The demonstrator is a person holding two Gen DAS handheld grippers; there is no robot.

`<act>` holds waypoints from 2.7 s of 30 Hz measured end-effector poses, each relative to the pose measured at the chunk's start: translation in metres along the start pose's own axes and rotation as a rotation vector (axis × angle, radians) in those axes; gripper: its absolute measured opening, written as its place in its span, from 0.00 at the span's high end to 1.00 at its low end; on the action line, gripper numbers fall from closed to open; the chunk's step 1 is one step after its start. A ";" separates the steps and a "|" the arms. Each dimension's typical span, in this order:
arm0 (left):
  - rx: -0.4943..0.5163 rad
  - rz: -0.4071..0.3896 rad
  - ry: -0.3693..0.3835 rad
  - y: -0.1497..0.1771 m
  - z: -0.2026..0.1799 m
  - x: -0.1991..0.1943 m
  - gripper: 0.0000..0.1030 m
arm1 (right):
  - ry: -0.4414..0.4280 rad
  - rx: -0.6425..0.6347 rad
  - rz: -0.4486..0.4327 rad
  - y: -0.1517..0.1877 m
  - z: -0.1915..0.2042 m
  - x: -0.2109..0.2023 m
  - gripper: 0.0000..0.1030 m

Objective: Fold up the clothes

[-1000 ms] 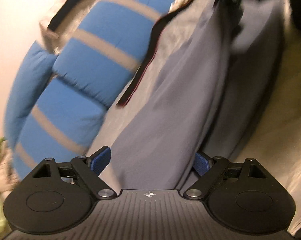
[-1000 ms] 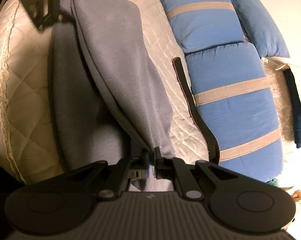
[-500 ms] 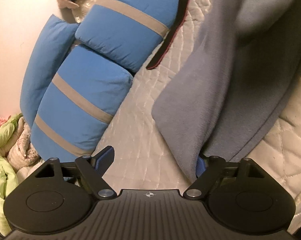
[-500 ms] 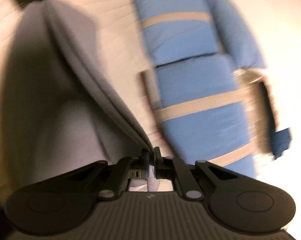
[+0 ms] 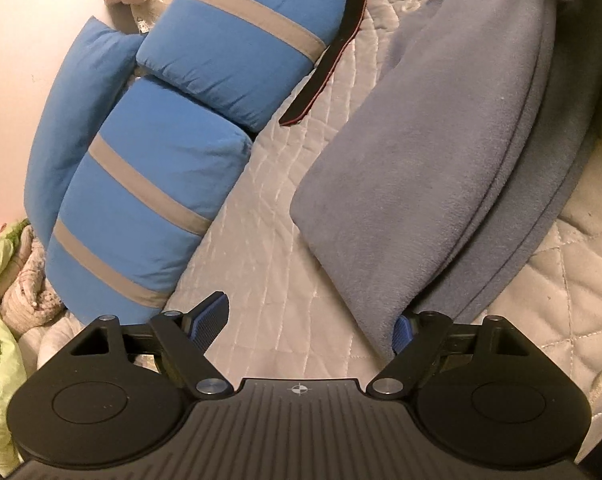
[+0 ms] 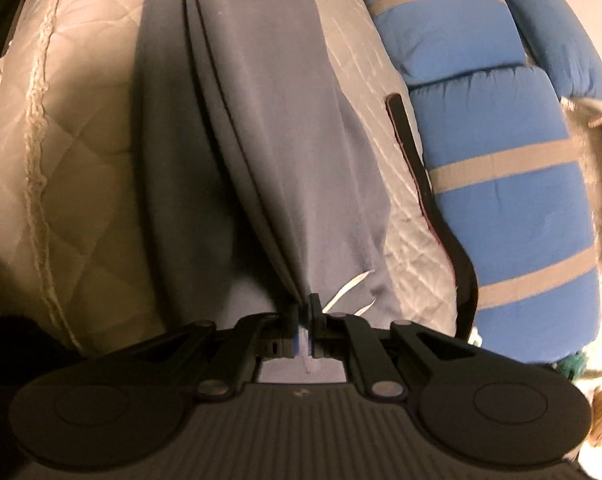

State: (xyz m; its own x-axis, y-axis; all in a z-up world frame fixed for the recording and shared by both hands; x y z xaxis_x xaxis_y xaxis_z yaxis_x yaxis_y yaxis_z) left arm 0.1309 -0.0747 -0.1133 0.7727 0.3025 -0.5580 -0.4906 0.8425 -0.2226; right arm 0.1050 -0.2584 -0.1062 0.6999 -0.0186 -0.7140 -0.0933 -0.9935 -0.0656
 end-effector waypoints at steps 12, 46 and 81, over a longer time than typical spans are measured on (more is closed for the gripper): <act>-0.031 0.025 0.073 0.001 0.010 0.007 0.21 | -0.014 0.026 0.009 0.001 0.013 0.007 0.96; 0.257 -0.069 0.063 0.017 0.017 -0.010 0.35 | 0.042 0.074 -0.062 -0.006 0.010 -0.013 0.17; -0.174 0.024 0.760 0.020 0.069 0.027 0.81 | -0.470 0.823 -0.422 0.003 -0.024 -0.055 0.21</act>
State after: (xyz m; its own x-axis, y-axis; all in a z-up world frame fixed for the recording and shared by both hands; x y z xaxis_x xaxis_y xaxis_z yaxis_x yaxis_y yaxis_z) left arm 0.1694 -0.0193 -0.0776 0.3039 -0.1217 -0.9449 -0.6083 0.7386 -0.2907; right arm 0.0833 -0.2626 -0.0508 0.4581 0.5345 -0.7102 -0.4830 -0.5211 -0.7037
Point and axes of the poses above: each gripper's, at about its wrist camera, not at the fingertips, and x roughly the way its jaws point, z to its left, y to its underside, the point moved 2 cm from there along x, roughly the way its jaws point, and after that the axes turned 11 degrees about z, right-handed, at the moved point
